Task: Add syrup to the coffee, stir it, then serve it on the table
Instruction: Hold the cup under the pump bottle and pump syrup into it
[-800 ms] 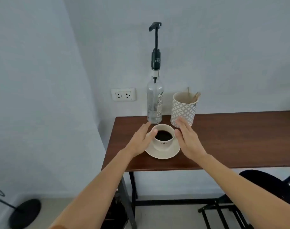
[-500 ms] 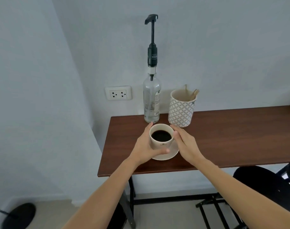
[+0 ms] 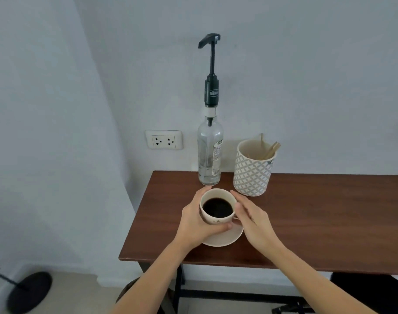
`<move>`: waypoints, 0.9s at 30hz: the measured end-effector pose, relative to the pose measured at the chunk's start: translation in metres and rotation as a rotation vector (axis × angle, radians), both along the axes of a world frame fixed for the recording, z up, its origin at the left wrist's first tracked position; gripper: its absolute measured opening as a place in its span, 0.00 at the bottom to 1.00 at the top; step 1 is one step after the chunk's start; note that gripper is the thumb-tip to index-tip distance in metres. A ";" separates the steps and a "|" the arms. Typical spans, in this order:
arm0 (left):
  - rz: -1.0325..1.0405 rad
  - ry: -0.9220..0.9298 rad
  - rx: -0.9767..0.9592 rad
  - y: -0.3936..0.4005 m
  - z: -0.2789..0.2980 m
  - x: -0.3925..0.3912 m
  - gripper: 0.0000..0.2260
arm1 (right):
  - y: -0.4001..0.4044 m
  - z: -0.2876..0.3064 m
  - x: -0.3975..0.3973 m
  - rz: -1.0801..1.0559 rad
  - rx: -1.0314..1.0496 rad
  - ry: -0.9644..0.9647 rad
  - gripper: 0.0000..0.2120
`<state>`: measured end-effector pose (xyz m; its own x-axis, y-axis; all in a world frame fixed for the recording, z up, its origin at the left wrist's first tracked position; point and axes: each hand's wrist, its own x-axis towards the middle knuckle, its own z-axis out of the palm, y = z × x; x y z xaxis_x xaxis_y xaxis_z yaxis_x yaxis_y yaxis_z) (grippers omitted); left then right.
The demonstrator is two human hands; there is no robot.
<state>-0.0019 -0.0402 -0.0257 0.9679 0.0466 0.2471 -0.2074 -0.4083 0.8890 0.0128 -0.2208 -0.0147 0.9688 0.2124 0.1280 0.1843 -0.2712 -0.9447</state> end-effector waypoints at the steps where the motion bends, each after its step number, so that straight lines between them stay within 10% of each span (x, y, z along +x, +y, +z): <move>1: 0.011 -0.010 -0.006 -0.001 0.004 0.000 0.42 | -0.001 0.004 0.002 0.015 0.016 -0.003 0.17; 8: 0.093 -0.076 -0.018 0.004 0.059 0.006 0.41 | -0.005 0.084 0.023 0.241 -0.164 -0.149 0.15; 15: 0.089 -0.129 -0.015 0.026 0.138 0.030 0.41 | 0.020 0.201 0.101 -0.012 -0.030 -0.370 0.17; 27: 0.102 -0.192 -0.060 0.049 0.233 0.077 0.50 | 0.097 0.299 0.172 0.008 0.243 -0.016 0.29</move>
<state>0.0748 0.0088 0.2069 0.8927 0.1616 0.4207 -0.3361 -0.3831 0.8604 0.1847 -0.1234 0.2840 0.9646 0.1809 0.1921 0.2015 -0.0349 -0.9789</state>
